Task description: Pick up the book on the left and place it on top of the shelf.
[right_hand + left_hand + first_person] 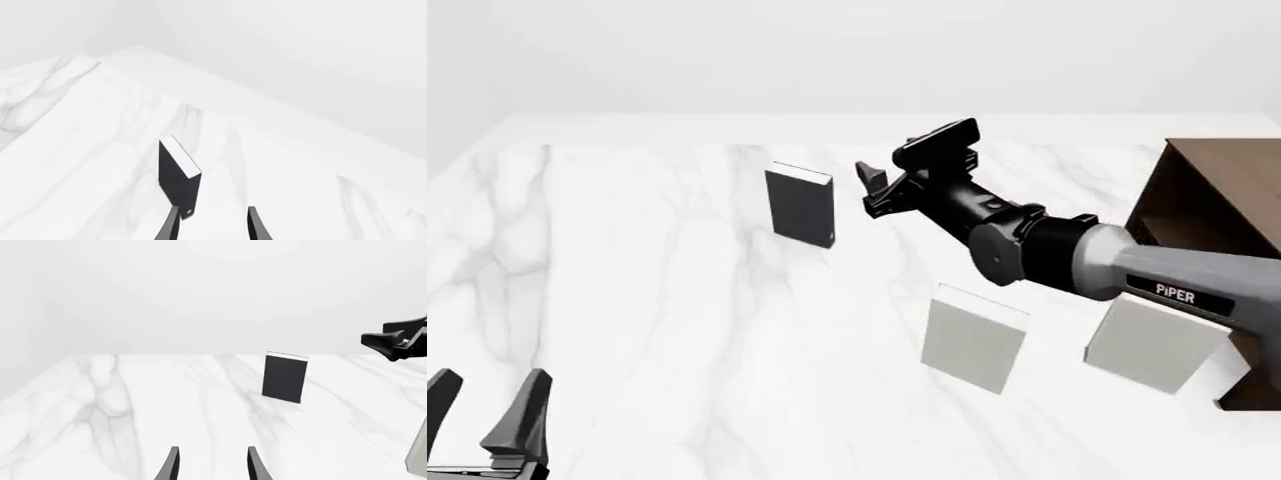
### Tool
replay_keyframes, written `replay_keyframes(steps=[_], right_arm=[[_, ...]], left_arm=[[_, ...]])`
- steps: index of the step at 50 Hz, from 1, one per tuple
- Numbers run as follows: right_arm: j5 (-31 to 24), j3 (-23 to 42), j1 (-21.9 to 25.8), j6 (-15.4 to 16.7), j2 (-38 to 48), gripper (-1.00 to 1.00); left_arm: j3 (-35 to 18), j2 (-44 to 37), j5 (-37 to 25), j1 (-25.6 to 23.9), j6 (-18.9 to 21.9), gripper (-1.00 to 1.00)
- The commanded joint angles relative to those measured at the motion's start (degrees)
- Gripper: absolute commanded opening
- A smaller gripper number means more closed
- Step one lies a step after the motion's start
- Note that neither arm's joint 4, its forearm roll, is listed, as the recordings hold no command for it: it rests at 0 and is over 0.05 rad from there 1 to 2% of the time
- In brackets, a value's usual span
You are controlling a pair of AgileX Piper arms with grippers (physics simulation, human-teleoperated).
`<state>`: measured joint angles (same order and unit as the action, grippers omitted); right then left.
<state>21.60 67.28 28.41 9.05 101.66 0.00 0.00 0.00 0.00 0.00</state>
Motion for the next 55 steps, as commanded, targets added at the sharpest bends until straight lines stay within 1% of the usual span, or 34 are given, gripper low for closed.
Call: replay_keyframes(steps=[1,10,28,41,44,55], right_arm=[[0.8,3.5,0.4,-0.4,4.7,1.0],[0.8,6.7,0.3,-1.3,8.6,1.0],[1.7,9.6,2.1,-2.5,13.1,1.0],[2.5,12.1,2.4,-2.6,16.0,1.0],[3.3,12.1,3.1,-2.3,16.6,1.0],[3.2,15.1,2.8,-2.9,19.4,1.0]], left_arm=[[0.0,0.0,0.0,0.0,0.0,1.0],[0.0,0.0,0.0,0.0,0.0,1.0],[0.0,0.0,0.0,0.0,0.0,1.0],[0.0,0.0,0.0,0.0,0.0,1.0],[0.0,0.0,0.0,0.0,0.0,1.0],[0.0,0.0,0.0,0.0,0.0,1.0]])
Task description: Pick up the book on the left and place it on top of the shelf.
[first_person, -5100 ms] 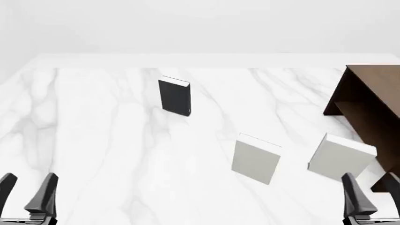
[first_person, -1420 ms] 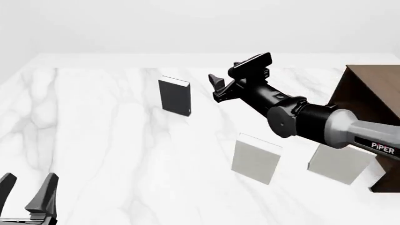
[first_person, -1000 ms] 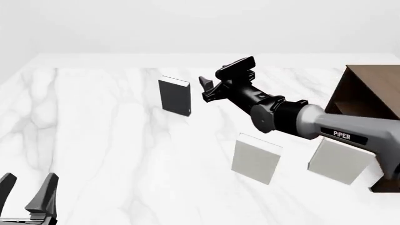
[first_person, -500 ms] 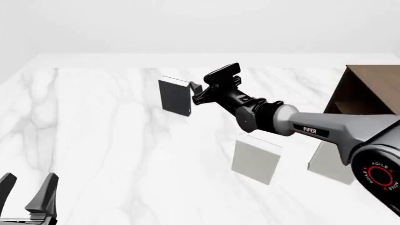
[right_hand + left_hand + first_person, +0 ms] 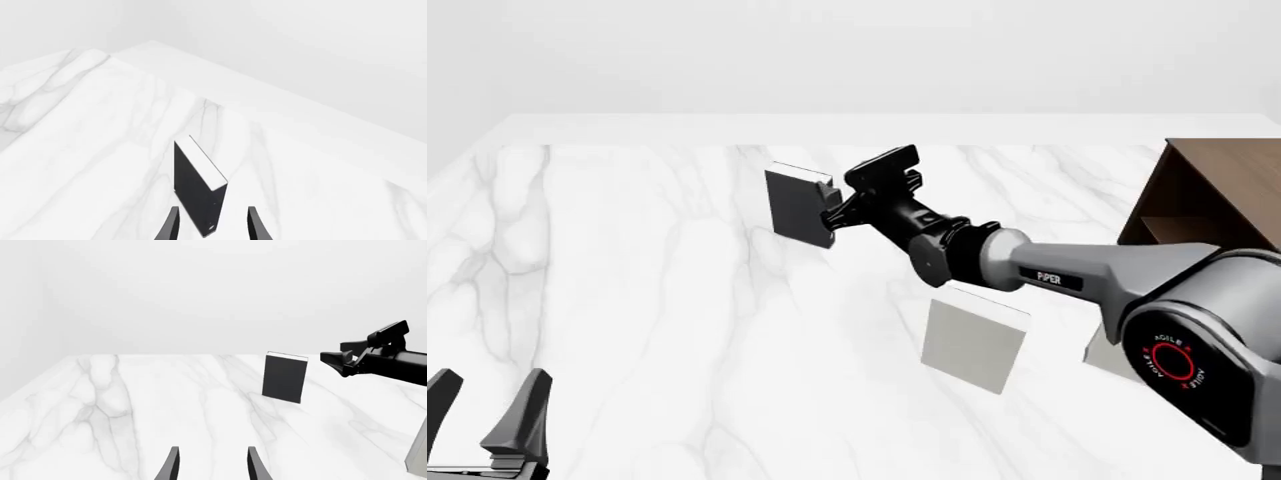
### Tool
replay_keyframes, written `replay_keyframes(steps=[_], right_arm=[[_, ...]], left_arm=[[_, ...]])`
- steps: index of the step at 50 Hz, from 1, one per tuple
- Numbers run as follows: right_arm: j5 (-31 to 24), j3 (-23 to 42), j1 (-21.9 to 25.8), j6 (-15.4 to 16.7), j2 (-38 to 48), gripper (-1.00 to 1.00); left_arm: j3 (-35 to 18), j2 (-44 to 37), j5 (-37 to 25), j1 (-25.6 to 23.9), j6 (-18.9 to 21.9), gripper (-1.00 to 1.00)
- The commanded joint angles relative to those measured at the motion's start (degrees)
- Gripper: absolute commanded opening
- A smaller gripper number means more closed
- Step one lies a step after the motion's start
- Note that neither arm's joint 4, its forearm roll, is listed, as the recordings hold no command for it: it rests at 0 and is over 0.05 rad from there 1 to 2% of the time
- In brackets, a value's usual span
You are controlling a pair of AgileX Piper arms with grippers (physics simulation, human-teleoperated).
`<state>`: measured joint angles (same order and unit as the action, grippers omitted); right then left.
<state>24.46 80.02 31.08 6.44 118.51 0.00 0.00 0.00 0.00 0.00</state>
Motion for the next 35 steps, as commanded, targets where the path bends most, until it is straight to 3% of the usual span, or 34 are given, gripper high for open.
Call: replay_keyframes(steps=[1,35], right_arm=[[0.4,2.6,0.0,-0.3,2.8,1.0],[-2.0,11.5,-0.2,-1.0,11.2,1.0]], left_arm=[[0.0,0.0,0.0,0.0,0.0,1.0],[0.0,0.0,0.0,0.0,0.0,1.0]])
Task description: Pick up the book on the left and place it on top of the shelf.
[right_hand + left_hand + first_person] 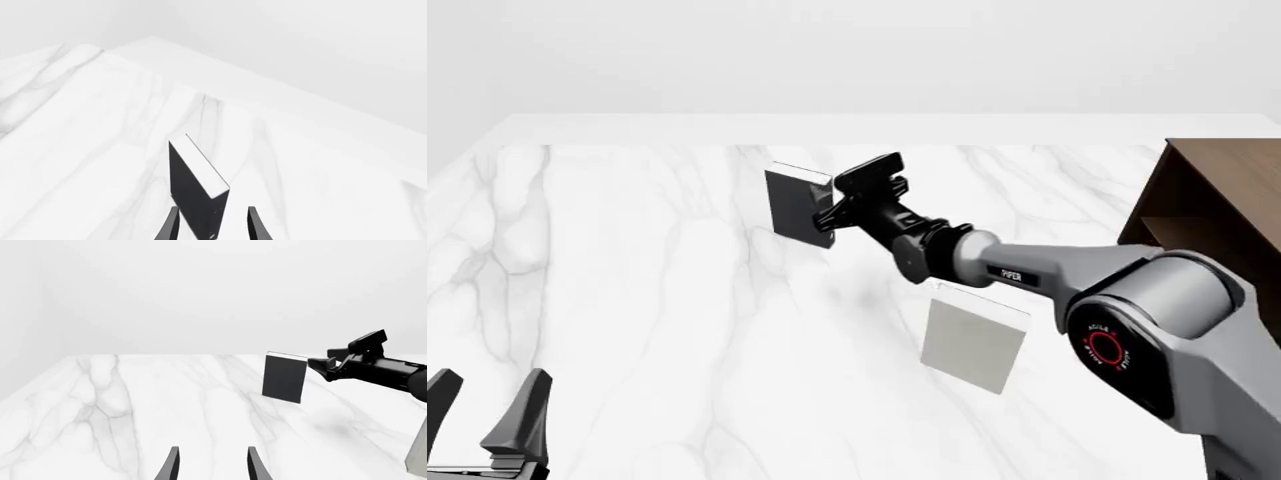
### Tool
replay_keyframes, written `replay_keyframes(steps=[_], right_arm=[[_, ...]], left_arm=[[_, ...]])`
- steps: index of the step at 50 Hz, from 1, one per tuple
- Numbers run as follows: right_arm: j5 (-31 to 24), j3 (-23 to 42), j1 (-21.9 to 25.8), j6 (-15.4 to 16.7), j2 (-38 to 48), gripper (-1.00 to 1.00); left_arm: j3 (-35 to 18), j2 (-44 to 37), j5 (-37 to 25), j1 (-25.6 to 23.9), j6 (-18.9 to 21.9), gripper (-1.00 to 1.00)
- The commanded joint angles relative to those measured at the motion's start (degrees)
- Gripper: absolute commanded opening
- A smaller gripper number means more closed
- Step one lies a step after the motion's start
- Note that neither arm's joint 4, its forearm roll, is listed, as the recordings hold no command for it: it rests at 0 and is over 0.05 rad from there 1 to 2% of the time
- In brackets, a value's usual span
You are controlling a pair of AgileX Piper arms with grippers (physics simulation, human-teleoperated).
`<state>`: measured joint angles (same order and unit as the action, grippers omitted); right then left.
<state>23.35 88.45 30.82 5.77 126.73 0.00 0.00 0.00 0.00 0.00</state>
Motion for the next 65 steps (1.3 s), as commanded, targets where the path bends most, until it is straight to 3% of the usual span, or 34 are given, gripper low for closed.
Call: replay_keyframes(steps=[1,65], right_arm=[[-0.9,3.1,0.1,-0.3,3.0,1.0],[-5.8,18.1,-0.3,-1.3,15.8,1.0]], left_arm=[[0.0,0.0,0.0,0.0,0.0,1.0],[0.0,0.0,0.0,0.0,0.0,1.0]])
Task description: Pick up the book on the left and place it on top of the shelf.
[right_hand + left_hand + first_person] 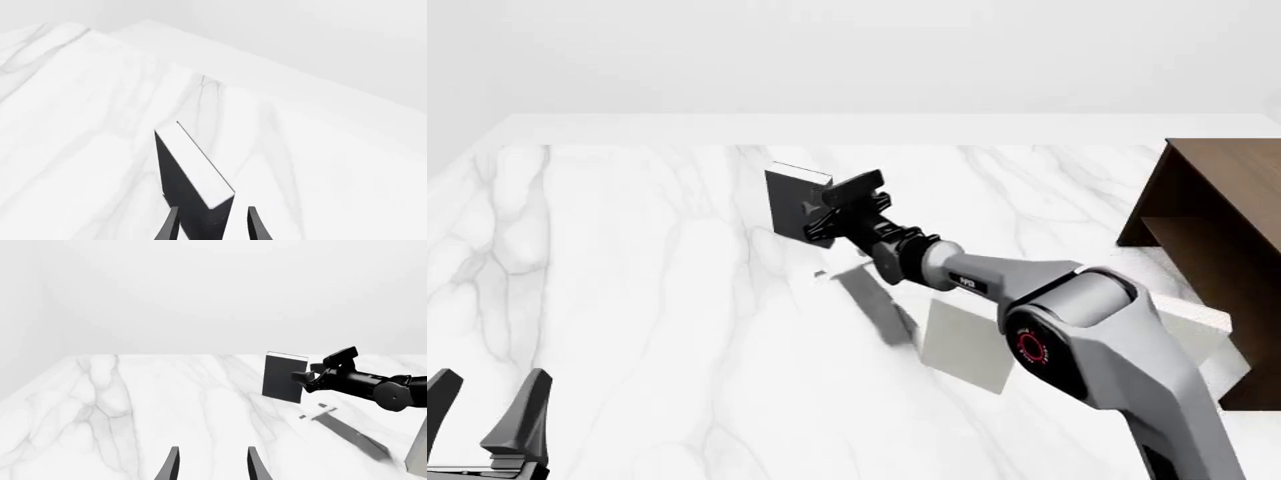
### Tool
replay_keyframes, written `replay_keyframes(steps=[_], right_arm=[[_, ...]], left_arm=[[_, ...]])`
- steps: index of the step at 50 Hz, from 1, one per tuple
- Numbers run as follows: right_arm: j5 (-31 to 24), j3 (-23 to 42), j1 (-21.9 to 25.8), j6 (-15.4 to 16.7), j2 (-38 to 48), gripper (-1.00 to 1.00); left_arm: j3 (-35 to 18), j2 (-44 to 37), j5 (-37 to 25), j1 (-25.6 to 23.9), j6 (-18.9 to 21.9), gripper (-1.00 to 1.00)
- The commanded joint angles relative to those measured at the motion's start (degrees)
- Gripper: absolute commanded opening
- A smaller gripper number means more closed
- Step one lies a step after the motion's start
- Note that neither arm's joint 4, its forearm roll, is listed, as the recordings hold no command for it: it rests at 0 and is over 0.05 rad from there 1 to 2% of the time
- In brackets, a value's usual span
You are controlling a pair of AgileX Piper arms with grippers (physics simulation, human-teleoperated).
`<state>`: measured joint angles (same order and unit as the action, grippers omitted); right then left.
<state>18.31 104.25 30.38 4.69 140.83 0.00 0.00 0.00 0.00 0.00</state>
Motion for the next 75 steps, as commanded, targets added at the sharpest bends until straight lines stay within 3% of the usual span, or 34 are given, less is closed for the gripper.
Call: replay_keyframes(steps=[1,38,39,51,57,69,75], right_arm=[[-0.8,2.4,0.2,-0.3,1.8,1.0],[-2.9,6.6,0.2,-0.2,4.7,1.0],[-3.1,6.8,0.3,-0.1,4.9,-1.0],[-2.6,6.0,0.8,-0.1,3.8,-1.0],[-0.5,1.9,1.0,-0.5,0.8,-1.0],[2.1,-8.5,0.5,0.1,-12.8,-1.0],[2.2,-13.7,0.9,1.9,-19.8,-1.0]], left_arm=[[0.0,0.0,0.0,0.0,0.0,1.0],[0.0,0.0,0.0,0.0,0.0,1.0],[0.0,0.0,0.0,0.0,0.0,1.0],[0.0,0.0,0.0,0.0,0.0,1.0],[0.0,0.0,0.0,0.0,0.0,1.0],[0.0,0.0,0.0,0.0,0.0,1.0],[0.0,0.0,0.0,0.0,0.0,1.0]])
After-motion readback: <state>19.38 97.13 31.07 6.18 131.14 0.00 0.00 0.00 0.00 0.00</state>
